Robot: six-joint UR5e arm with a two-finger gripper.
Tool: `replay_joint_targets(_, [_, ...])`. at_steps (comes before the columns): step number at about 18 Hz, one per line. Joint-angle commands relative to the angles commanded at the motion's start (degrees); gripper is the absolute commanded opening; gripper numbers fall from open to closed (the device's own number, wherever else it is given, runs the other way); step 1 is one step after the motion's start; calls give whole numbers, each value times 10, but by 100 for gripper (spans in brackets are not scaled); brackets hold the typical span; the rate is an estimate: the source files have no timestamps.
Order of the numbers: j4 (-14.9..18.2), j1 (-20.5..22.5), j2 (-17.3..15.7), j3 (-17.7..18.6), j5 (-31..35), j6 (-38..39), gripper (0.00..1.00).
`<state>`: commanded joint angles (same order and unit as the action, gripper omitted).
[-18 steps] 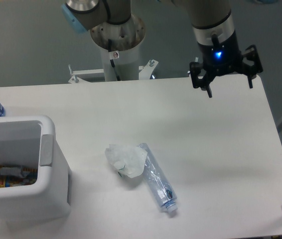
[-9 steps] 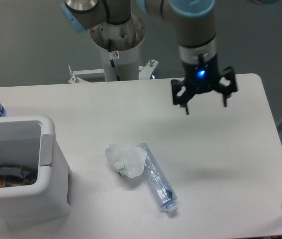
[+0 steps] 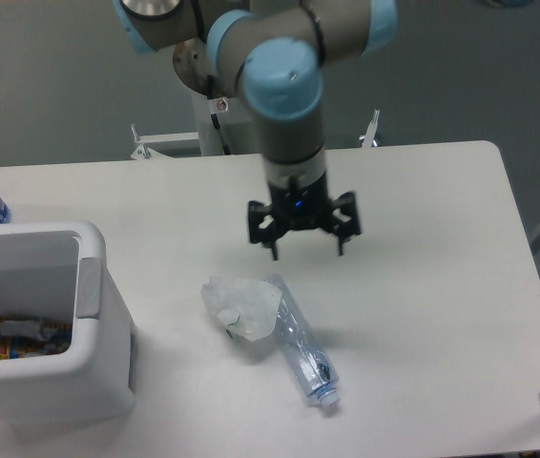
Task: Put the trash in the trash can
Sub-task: 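Lower the gripper and close it on the white tissue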
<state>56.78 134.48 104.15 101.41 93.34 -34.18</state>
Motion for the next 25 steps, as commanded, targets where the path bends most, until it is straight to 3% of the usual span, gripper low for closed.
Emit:
replay_joint_targets(4, [-3,-24,4,12,-6,-29,100])
replay_joint_targets(10, [-4,-64,39,19,-2,-33,100])
replay_joint_targets(14, [-23,-81,49,19,-3,-31,100])
replay_joint_targets(19, [-25,-91,75,20,3,-28,100])
replay_joint_targets(22, [-25,-93,74,22,3,-29,99])
replay_joint_targets(25, [-25,-92,74,21,15,-27,69])
